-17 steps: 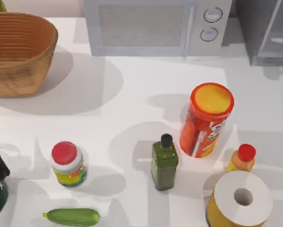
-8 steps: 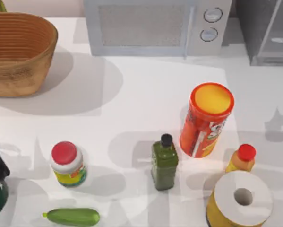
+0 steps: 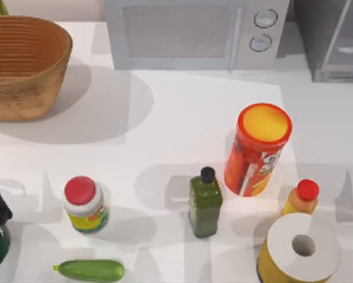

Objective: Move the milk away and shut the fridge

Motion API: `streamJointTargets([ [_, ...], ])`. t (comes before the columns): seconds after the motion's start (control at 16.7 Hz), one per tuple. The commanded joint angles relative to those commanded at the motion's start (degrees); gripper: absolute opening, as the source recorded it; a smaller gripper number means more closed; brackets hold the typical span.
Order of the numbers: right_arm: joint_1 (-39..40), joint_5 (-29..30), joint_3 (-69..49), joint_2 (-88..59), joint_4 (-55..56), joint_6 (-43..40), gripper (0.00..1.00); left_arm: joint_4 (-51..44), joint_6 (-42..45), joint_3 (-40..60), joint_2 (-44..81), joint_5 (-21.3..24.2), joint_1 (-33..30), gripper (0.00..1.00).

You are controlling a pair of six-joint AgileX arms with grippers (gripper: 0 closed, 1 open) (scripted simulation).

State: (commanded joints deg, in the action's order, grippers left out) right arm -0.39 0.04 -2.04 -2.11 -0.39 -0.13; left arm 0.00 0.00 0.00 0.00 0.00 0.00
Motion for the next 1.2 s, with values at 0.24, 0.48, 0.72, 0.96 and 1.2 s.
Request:
streamJointTargets([
  [0.24,0.39,-0.04,2.04,2.11,0.39,0.13,1.00,0.00,0.00,0.00,0.00,0.00,0.00,1.00],
  [0.48,0.19,-0.05,1.93,1.92,0.26,0.08,1.00,0.00,0.00,0.00,0.00,0.00,0.00,1.00],
  [0.72,-0.11,0.32,-0.90,5.51,-5.91,-0.33,1.00,0.00,0.00,0.00,0.00,0.00,0.00,1.00],
  [0.96,-0.44,0.80,-7.68,13.91,-21.65,-0.99,1.00,0.00,0.00,0.00,0.00,0.00,0.00,1.00],
  [1.2,-0.40,0.92,-16.57,24.74,-43.34,-1.38,1.00,0.00,0.00,0.00,0.00,0.00,0.00,1.00],
])
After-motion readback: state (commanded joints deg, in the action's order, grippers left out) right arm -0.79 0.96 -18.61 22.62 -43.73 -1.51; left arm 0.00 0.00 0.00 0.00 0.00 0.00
